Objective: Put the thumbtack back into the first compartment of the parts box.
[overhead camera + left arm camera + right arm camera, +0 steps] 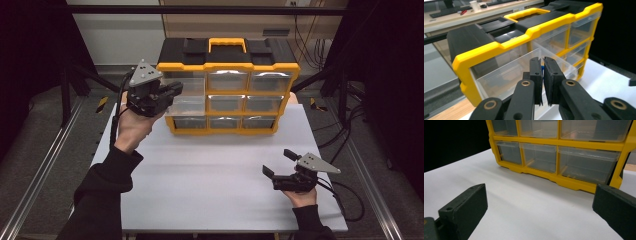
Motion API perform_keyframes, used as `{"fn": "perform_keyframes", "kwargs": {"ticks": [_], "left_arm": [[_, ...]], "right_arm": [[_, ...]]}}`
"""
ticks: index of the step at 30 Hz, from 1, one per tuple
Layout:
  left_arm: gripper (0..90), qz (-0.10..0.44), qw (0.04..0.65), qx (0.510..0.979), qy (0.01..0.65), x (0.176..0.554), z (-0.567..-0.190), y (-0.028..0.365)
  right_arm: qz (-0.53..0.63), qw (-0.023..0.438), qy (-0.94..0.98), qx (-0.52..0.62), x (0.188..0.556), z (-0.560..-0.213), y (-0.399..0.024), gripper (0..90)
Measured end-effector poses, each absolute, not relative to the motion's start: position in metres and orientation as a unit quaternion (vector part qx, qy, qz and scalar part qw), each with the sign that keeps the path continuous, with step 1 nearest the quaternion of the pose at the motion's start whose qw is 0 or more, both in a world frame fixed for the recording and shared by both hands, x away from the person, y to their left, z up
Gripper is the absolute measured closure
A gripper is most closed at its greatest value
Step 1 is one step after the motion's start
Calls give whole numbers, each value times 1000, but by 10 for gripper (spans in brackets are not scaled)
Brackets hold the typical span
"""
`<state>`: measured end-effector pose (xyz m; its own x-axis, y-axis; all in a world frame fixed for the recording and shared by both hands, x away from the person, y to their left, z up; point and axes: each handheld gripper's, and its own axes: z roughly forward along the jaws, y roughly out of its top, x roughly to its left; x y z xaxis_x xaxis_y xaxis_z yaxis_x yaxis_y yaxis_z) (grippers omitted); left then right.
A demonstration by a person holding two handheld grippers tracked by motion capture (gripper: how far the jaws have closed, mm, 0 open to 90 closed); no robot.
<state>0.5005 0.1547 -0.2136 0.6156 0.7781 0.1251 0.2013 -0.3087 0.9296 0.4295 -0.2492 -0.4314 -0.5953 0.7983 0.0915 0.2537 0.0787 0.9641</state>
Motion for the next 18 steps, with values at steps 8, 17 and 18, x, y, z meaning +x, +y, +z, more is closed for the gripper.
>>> {"fn": "perform_keyframes", "kwargs": {"ticks": [8,17,18], "left_arm": [[847,301,476,754,338,516,-220,156],[844,305,447,762,355,528,-228,153],[842,308,443,764,354,529,-228,154]], "right_arm": [[563,241,694,380,430,-431,-249,7],[564,244,693,375,430,-431,-250,7],[564,244,694,376,430,-431,-250,7]]}}
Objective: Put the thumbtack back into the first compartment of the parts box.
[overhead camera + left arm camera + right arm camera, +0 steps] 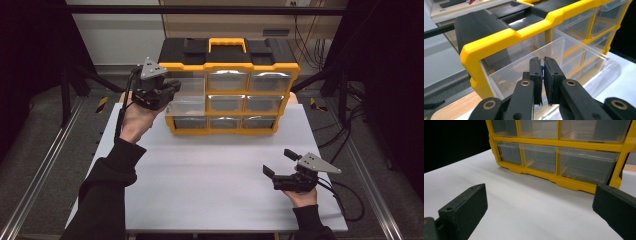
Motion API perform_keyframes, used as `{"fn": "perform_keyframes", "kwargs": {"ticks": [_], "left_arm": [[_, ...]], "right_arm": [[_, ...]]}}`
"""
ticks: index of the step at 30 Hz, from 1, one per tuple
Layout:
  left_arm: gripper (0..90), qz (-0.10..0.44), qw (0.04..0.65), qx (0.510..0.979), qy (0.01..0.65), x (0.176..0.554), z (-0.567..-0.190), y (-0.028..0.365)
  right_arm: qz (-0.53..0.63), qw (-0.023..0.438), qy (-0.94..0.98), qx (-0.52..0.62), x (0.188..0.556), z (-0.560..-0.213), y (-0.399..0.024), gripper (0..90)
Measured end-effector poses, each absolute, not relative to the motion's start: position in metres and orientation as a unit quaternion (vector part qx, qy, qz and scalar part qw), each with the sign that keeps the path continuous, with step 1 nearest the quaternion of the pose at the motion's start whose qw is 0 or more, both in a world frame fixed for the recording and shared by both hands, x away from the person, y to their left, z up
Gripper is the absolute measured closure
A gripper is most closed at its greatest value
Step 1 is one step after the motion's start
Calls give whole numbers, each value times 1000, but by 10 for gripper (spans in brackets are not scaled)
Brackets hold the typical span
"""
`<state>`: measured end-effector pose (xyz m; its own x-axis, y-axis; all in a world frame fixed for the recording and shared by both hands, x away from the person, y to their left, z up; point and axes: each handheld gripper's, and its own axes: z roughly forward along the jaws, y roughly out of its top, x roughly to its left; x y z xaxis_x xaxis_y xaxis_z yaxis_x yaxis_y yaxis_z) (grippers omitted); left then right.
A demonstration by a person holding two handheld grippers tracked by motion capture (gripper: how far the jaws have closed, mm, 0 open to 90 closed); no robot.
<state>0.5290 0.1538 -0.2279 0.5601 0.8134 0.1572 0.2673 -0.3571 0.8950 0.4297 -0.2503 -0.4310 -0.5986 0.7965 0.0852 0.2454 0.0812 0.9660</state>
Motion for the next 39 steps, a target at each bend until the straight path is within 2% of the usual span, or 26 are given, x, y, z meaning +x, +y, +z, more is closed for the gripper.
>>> {"fn": "perform_keyframes", "kwargs": {"ticks": [3,8,14,17,23,30,39], "left_arm": [[827,305,443,764,357,530,-228,154],[720,304,458,756,356,525,-226,156],[504,300,498,740,338,507,-223,168],[351,311,512,730,328,495,-225,175],[189,302,540,715,325,480,-236,191],[87,304,551,709,317,468,-262,208],[44,286,552,714,322,452,-318,226]], "right_arm": [[565,243,694,376,429,-431,-250,7],[565,241,693,379,429,-431,-250,7],[565,244,693,375,430,-431,-250,7],[564,244,694,375,430,-431,-250,7],[565,241,692,379,429,-431,-249,7],[564,242,693,378,430,-431,-249,7],[563,242,694,378,430,-432,-249,7]]}}
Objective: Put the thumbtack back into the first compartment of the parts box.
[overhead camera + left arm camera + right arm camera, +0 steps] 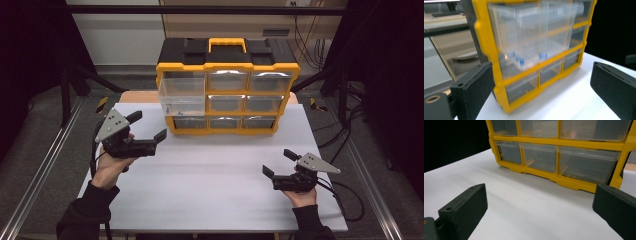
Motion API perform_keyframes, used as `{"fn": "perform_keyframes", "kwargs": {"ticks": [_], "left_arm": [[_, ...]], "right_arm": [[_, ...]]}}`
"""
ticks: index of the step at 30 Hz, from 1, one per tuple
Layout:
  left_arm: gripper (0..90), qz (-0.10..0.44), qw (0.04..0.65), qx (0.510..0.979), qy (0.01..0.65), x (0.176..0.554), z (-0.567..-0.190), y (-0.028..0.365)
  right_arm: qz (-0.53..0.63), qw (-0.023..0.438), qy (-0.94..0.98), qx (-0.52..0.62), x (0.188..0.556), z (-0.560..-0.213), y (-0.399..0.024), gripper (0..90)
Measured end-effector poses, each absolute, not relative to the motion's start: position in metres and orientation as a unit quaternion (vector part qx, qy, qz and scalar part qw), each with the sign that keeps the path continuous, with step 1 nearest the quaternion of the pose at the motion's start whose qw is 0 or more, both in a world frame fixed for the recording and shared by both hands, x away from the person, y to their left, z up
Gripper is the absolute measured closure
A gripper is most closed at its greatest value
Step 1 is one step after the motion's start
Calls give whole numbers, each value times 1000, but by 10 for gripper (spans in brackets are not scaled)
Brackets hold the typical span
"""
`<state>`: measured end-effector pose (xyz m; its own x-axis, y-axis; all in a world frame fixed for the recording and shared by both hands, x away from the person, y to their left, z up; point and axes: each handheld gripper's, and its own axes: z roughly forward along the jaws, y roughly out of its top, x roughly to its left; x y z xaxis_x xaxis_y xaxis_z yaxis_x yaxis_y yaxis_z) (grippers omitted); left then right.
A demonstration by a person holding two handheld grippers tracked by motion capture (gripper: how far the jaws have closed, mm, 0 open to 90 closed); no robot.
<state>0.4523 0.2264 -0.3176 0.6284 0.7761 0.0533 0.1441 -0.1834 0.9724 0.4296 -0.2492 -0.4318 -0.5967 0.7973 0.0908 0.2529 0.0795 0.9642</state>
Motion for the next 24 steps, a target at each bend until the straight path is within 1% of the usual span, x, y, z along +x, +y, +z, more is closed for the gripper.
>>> {"fn": "perform_keyframes", "kwargs": {"ticks": [6,13,18,20,22,24], "left_arm": [[36,275,544,719,334,446,-355,236],[25,264,543,719,343,440,-387,248],[26,259,542,719,350,437,-400,256],[26,261,540,722,346,437,-402,258],[26,261,538,722,347,437,-403,258],[26,259,538,723,348,437,-406,259]], "right_arm": [[563,241,693,380,430,-432,-249,7],[559,244,695,381,430,-432,-250,7],[563,241,693,380,430,-432,-249,7],[559,250,698,372,431,-433,-250,7],[567,236,690,384,429,-432,-248,6],[563,241,694,380,430,-432,-249,7]]}}
